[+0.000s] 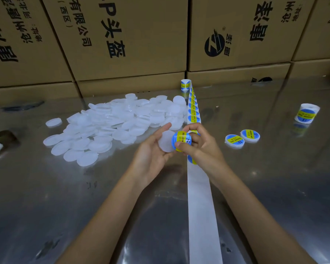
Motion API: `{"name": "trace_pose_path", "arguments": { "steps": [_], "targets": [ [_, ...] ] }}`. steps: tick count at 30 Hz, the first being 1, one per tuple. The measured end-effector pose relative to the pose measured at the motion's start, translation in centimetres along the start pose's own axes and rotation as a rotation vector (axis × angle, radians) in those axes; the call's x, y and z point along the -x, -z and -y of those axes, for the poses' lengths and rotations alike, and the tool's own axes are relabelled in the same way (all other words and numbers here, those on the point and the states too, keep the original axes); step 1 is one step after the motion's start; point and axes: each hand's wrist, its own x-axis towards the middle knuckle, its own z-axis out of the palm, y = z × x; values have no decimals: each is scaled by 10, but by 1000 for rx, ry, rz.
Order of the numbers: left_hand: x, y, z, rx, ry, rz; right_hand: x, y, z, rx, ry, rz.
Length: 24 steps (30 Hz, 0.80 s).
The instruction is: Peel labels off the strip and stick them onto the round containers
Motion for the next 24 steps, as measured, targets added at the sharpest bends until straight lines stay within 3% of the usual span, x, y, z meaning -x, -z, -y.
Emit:
{"name": "trace_pose_path", "arguments": {
  "steps": [5,20,24],
  "targets": [
    [3,-7,4,55,68,106,2,-10,-2,64,85,-74],
    [5,-14,8,64,73,120,-1,-10,-12,154,134,-124],
    [4,-14,10,2,22,109,-1,-9,-19,338,157,-166]
  ]
}}
